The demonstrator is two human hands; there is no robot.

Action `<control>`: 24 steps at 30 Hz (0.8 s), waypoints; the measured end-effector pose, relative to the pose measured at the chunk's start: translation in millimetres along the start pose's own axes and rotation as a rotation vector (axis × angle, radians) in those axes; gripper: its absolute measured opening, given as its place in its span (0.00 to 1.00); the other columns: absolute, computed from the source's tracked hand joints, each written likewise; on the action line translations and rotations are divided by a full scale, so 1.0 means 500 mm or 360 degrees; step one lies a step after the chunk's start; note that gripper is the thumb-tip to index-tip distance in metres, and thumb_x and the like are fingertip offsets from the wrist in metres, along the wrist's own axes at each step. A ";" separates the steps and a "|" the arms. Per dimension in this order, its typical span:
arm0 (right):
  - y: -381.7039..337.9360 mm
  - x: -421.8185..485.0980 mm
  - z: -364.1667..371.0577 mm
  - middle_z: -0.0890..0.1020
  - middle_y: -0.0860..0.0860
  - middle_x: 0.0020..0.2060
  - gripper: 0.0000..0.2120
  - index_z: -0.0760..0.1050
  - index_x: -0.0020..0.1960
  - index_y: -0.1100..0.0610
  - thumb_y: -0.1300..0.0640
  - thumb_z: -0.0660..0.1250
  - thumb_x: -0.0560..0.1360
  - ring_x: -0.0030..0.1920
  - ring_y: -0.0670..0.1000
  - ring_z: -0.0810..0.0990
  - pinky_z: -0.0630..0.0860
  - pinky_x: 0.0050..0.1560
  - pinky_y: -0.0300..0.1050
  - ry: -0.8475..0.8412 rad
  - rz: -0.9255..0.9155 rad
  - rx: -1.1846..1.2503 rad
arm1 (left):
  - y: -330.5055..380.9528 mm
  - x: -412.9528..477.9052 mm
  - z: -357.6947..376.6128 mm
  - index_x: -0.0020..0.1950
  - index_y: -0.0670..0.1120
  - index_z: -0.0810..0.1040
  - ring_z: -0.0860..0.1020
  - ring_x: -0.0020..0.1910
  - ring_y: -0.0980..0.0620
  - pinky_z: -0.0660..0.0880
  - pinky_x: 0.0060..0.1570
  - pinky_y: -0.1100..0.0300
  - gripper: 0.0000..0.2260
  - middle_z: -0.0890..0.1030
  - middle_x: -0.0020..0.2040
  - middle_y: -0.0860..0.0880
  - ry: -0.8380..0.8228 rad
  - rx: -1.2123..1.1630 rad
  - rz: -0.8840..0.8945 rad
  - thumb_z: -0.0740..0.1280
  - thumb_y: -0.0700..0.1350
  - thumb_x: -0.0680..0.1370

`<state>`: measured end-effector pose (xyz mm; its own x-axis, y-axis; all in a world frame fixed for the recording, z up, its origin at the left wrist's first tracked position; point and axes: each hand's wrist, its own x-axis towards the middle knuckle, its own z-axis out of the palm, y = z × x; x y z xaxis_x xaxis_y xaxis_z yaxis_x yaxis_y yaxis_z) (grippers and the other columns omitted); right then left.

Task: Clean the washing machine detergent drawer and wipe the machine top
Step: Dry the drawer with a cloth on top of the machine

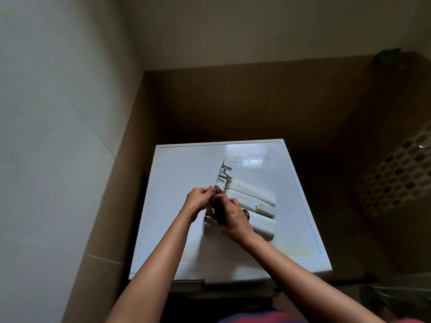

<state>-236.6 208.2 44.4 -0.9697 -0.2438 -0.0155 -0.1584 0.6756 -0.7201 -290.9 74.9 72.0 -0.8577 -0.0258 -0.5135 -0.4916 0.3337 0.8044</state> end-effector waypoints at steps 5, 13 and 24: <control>0.014 -0.040 0.001 0.73 0.59 0.66 0.30 0.64 0.72 0.65 0.73 0.61 0.70 0.67 0.57 0.70 0.64 0.70 0.43 0.0163 -0.0308 -0.0140 | 0.014 0.008 0.041 0.45 0.45 0.84 0.80 0.50 0.47 0.73 0.45 0.61 0.13 0.84 0.47 0.44 0.0174 0.0351 0.0154 0.60 0.45 0.78; 0.092 -0.102 -0.053 0.81 0.57 0.59 0.34 0.75 0.64 0.65 0.70 0.72 0.57 0.52 0.59 0.81 0.80 0.54 0.49 0.0235 -0.0431 -0.0611 | 0.004 0.015 0.055 0.45 0.38 0.78 0.77 0.53 0.40 0.71 0.50 0.53 0.16 0.81 0.50 0.36 0.0249 0.0684 0.0285 0.53 0.42 0.81; 0.065 -0.036 -0.111 0.78 0.52 0.49 0.17 0.71 0.62 0.55 0.55 0.65 0.75 0.53 0.54 0.77 0.69 0.49 0.41 0.0650 0.0824 0.0597 | -0.019 0.016 0.063 0.36 0.42 0.69 0.75 0.45 0.39 0.65 0.40 0.55 0.16 0.79 0.44 0.35 0.0450 0.0541 0.0303 0.52 0.45 0.81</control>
<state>-234.7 273.2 59.9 -0.9064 0.3665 -0.2101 0.3388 0.3336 -0.8797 -288.2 101.3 51.1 -0.9582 -0.1742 -0.2272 -0.2853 0.6455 0.7084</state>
